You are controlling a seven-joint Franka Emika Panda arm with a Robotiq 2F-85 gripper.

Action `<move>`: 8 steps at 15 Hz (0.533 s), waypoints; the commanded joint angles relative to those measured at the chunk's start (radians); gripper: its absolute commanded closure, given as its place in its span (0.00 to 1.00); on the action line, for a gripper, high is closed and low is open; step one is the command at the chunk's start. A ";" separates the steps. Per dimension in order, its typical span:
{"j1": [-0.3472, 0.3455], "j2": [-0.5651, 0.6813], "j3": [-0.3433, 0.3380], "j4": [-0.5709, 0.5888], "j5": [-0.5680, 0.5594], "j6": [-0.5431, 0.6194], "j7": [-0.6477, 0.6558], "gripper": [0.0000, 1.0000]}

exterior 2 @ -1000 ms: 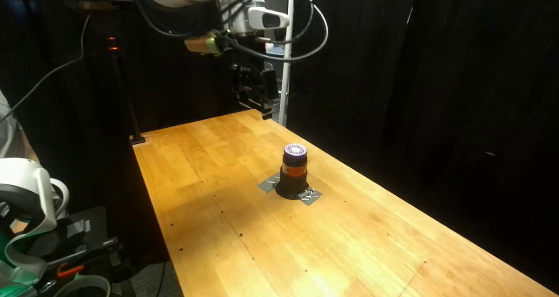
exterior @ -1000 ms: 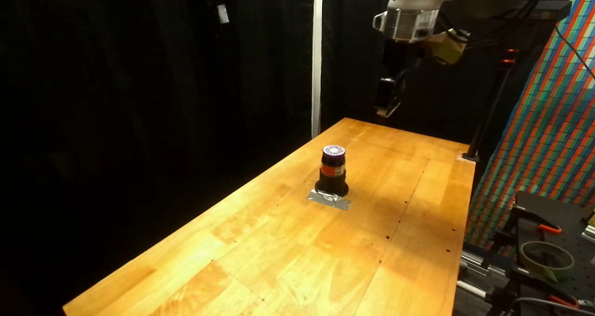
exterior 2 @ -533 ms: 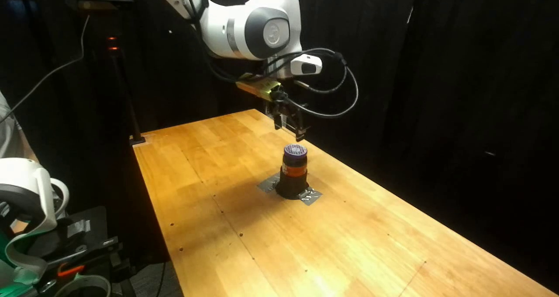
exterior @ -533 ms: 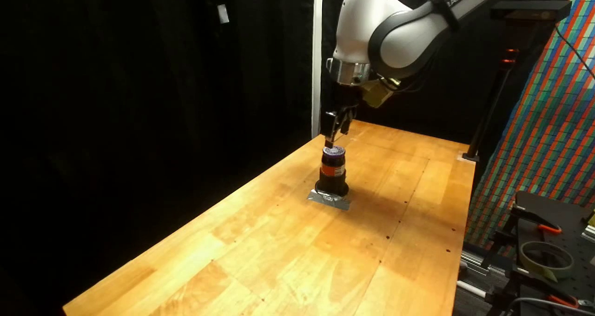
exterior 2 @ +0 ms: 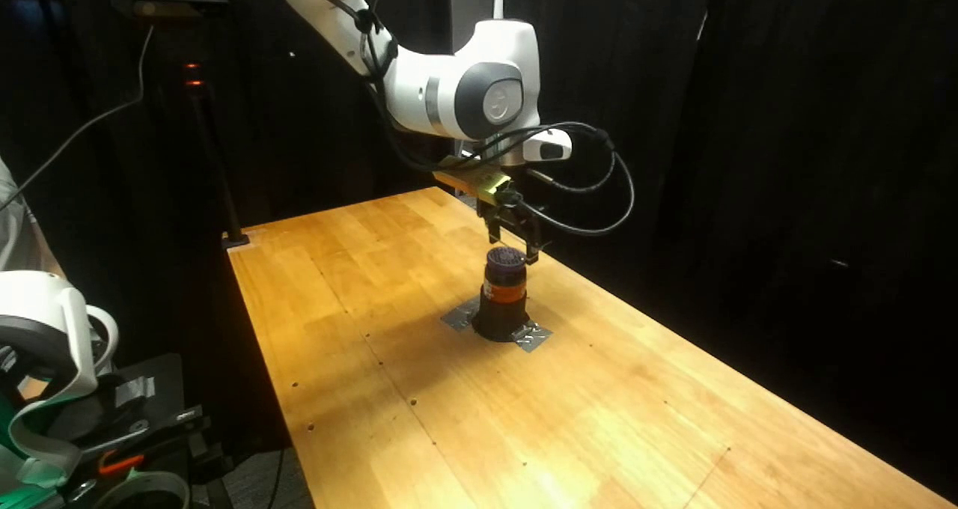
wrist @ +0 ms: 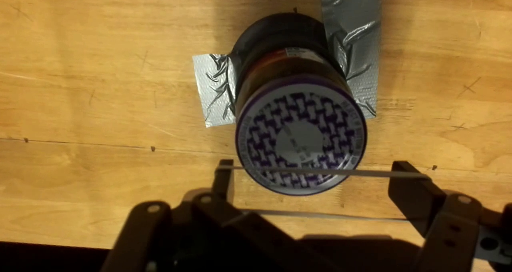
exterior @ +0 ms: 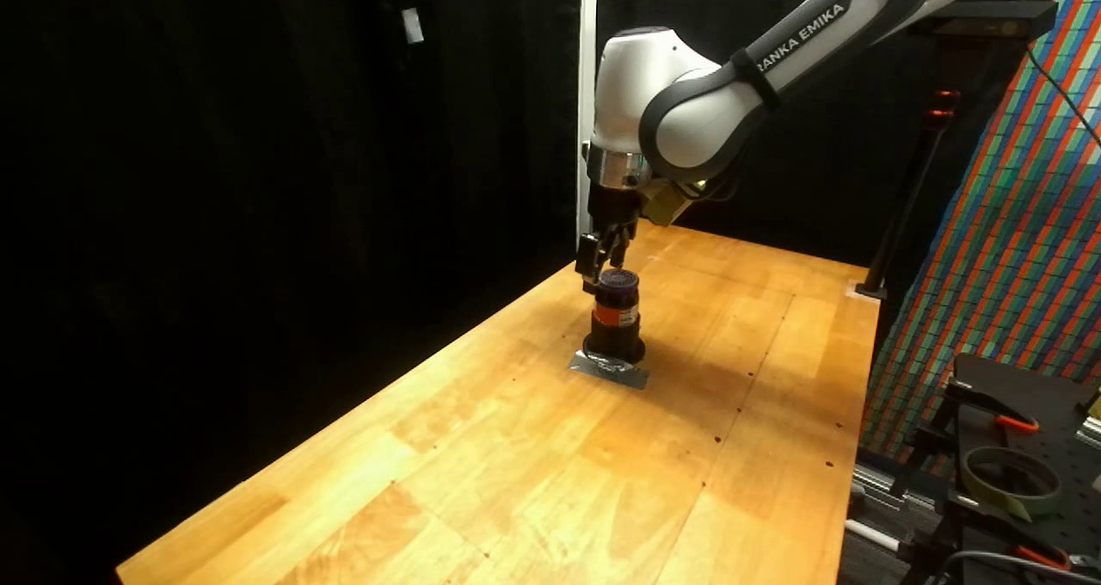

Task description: Put the band on the brown cup

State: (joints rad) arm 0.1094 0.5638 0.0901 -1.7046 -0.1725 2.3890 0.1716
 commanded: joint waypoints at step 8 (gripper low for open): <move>0.013 0.063 -0.040 0.056 0.025 -0.047 -0.045 0.00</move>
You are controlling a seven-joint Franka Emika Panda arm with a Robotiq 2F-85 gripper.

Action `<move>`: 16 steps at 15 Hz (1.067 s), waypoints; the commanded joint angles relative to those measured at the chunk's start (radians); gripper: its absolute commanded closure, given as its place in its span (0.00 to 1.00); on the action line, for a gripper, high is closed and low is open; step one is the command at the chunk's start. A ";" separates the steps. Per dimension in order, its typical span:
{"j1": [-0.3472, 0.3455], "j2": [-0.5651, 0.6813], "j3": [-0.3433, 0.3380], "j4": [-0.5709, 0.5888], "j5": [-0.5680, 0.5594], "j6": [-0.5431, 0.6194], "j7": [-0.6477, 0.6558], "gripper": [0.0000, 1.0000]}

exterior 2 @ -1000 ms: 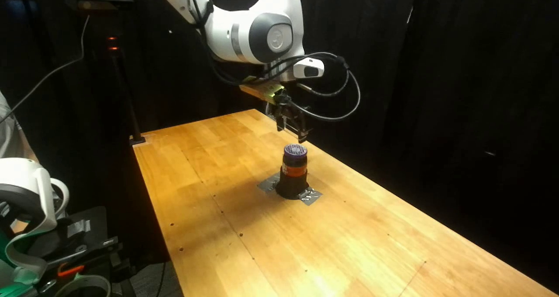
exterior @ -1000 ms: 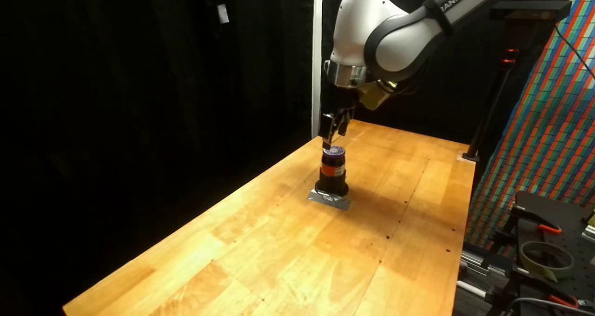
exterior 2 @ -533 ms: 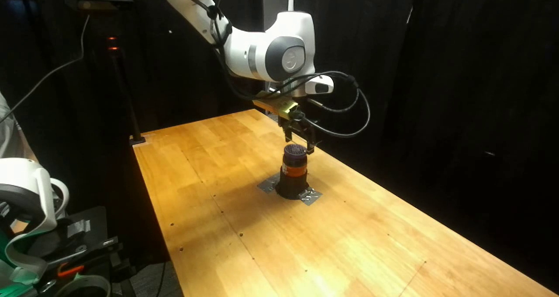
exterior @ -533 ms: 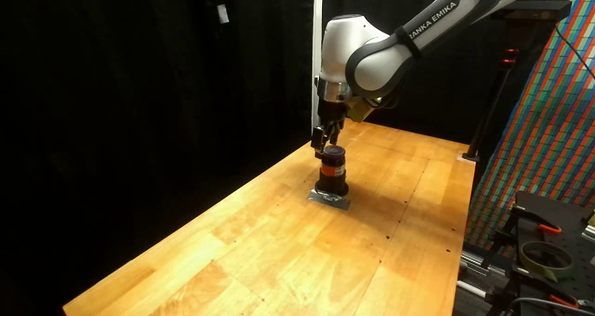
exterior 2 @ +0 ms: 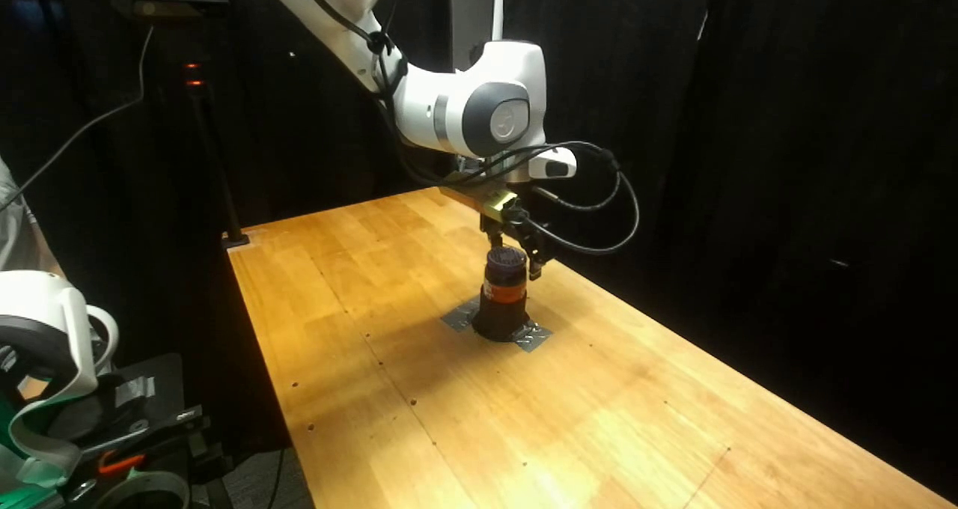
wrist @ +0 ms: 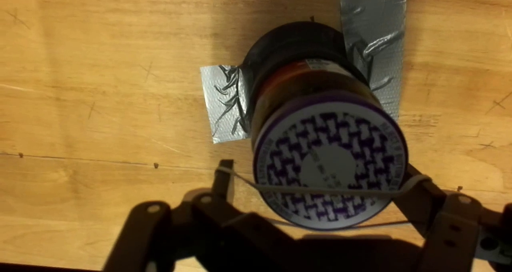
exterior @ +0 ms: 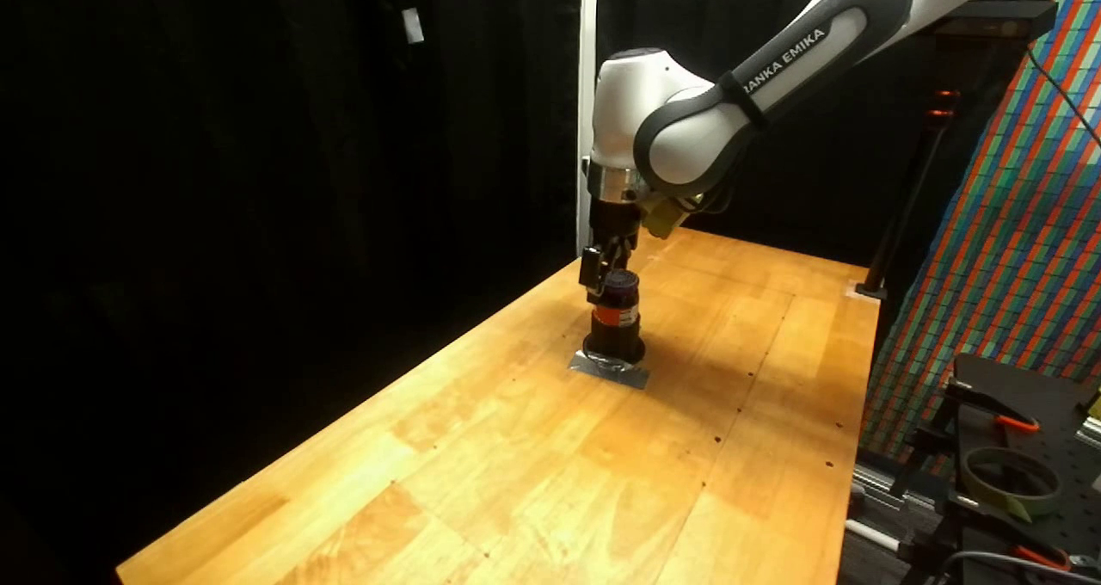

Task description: Put the band on the brown cup

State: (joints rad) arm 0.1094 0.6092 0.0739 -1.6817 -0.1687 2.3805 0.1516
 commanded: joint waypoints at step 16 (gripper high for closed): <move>0.015 -0.033 -0.033 -0.031 0.072 -0.176 -0.014 0.00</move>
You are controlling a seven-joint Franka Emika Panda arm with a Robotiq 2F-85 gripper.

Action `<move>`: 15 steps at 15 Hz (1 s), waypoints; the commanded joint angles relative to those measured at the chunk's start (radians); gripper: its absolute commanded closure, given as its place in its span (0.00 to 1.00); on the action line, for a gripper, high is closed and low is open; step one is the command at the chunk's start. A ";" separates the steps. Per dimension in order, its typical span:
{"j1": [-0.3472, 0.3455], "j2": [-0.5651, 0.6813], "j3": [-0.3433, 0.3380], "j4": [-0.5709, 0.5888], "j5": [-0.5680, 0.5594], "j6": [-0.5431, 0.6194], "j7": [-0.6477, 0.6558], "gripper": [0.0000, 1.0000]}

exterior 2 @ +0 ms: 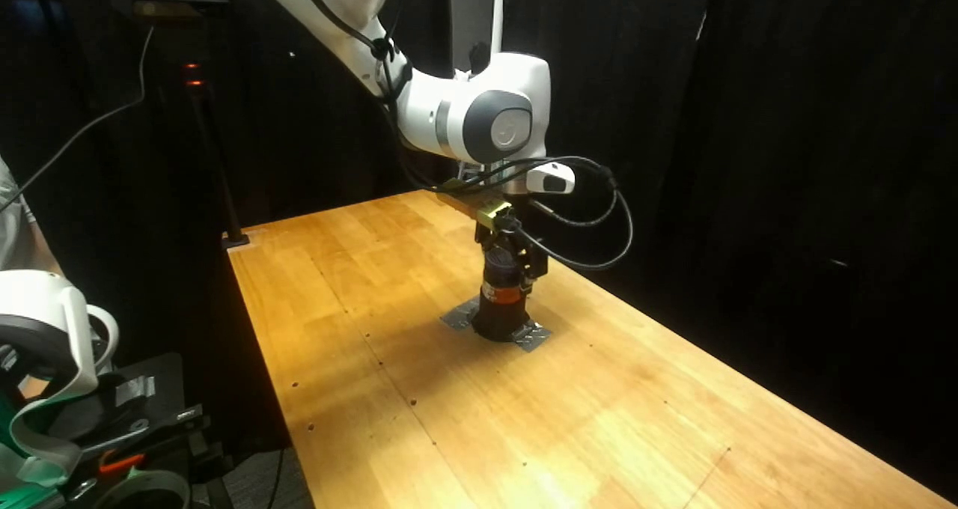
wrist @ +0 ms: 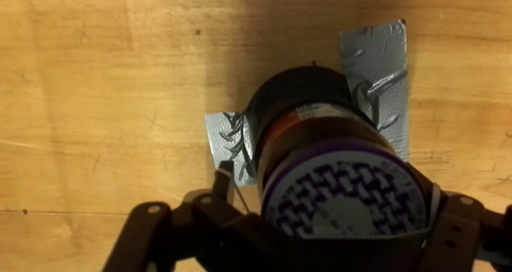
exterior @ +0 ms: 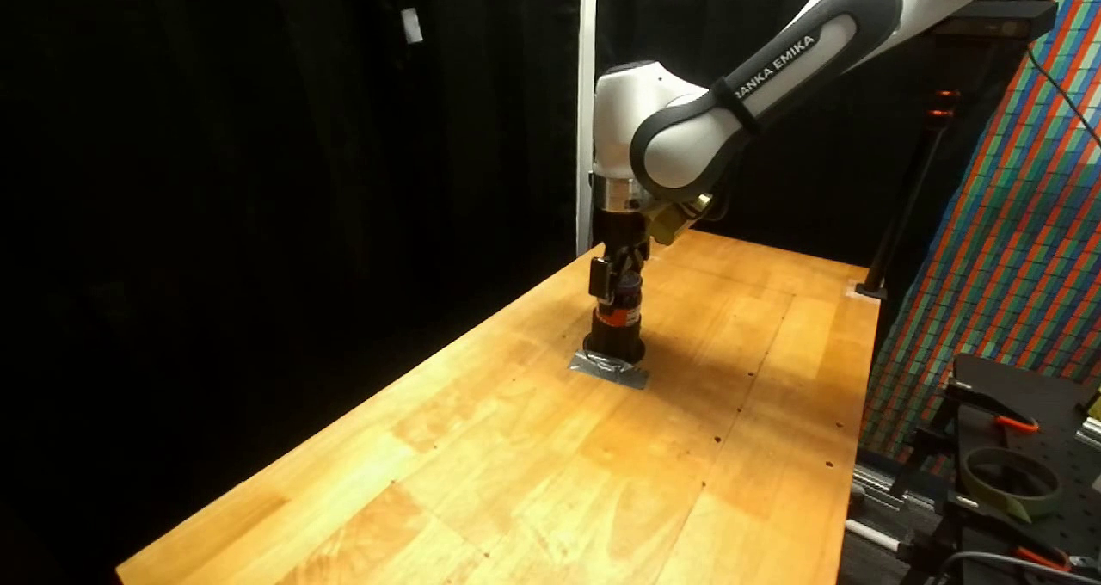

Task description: Put the band on the brown cup

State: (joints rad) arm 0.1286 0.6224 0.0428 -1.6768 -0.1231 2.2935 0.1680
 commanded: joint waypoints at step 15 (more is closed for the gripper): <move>-0.045 -0.214 -0.001 -0.323 0.097 0.045 -0.074 0.42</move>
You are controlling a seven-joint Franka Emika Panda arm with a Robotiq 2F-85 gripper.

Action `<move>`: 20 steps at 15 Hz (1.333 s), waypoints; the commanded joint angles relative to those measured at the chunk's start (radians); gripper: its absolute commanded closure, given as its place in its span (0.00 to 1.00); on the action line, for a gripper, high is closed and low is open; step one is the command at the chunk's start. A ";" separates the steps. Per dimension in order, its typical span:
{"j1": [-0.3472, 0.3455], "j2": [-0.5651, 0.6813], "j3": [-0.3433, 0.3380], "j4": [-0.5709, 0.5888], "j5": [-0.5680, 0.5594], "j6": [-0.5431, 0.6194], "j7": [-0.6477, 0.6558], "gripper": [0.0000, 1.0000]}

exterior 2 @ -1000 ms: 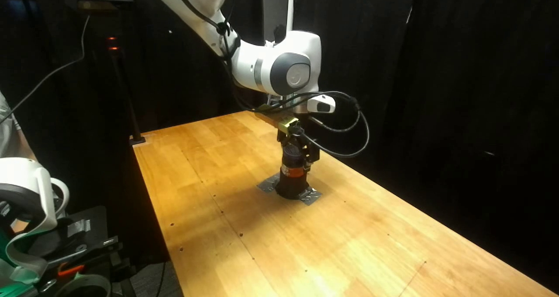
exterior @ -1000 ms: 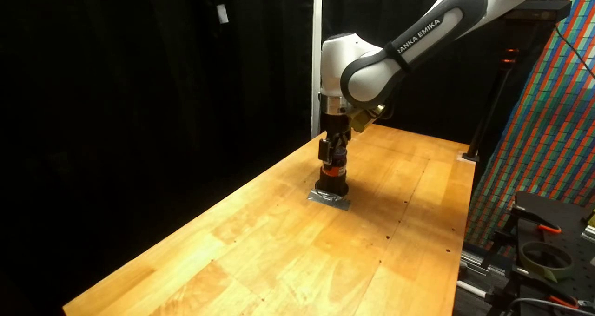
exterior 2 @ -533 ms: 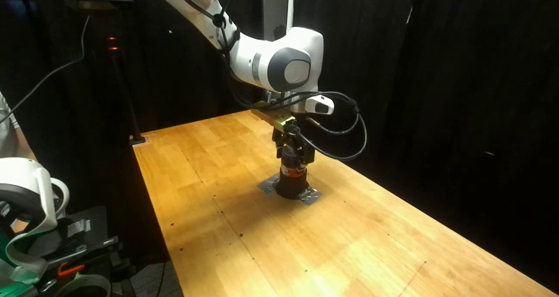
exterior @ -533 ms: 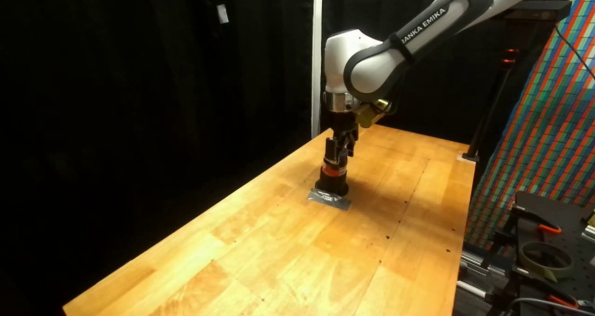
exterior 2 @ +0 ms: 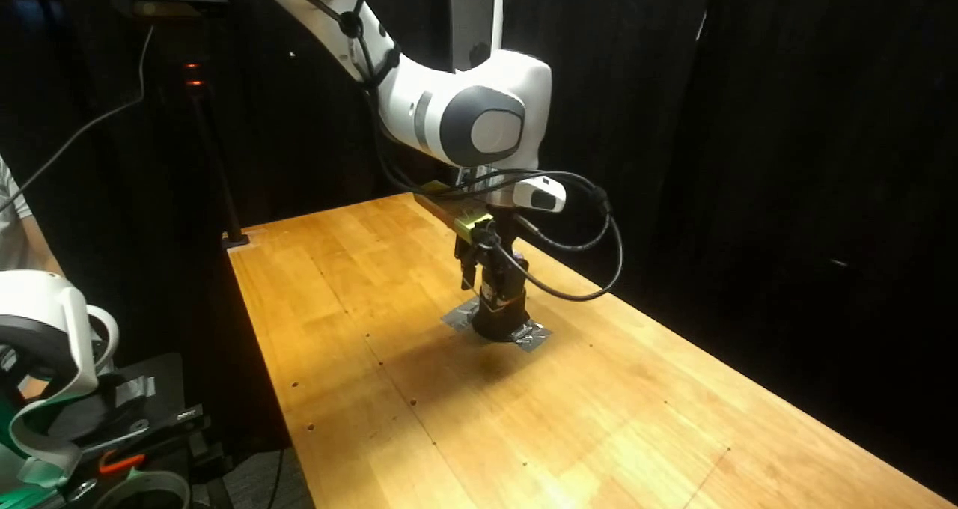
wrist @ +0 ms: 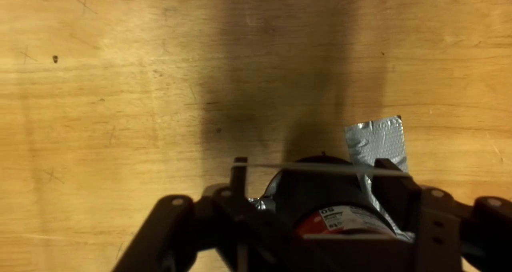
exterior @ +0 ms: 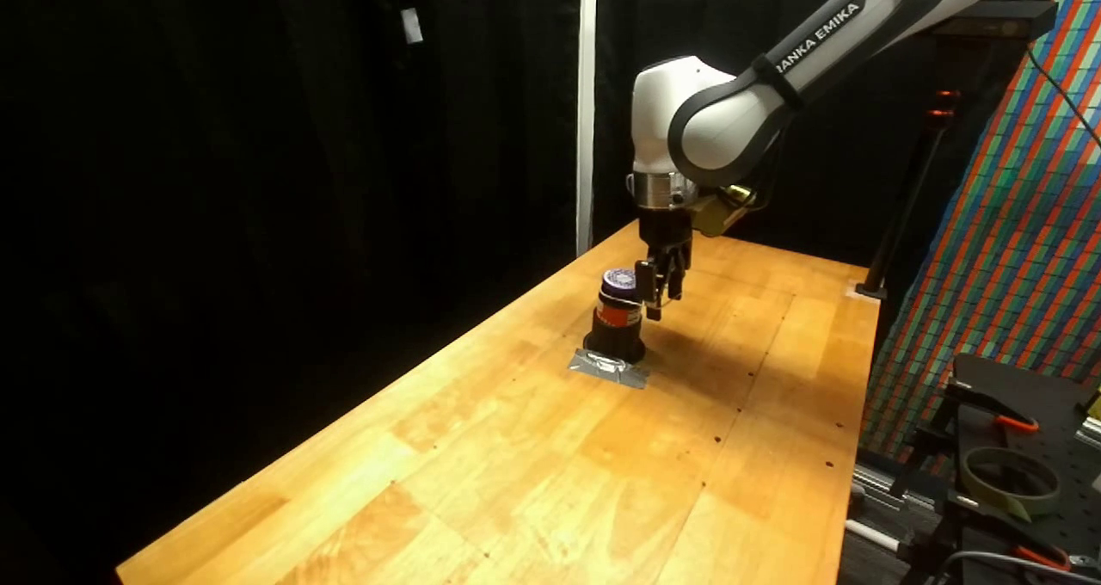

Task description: Put the band on the brown cup

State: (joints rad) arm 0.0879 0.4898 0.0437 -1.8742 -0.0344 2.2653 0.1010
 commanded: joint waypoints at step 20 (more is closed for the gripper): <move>0.429 -0.182 -0.446 -0.694 -0.011 1.414 0.216 1.00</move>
State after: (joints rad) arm 0.4596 0.3161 -0.3746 -2.4967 -0.1160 3.5285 0.3216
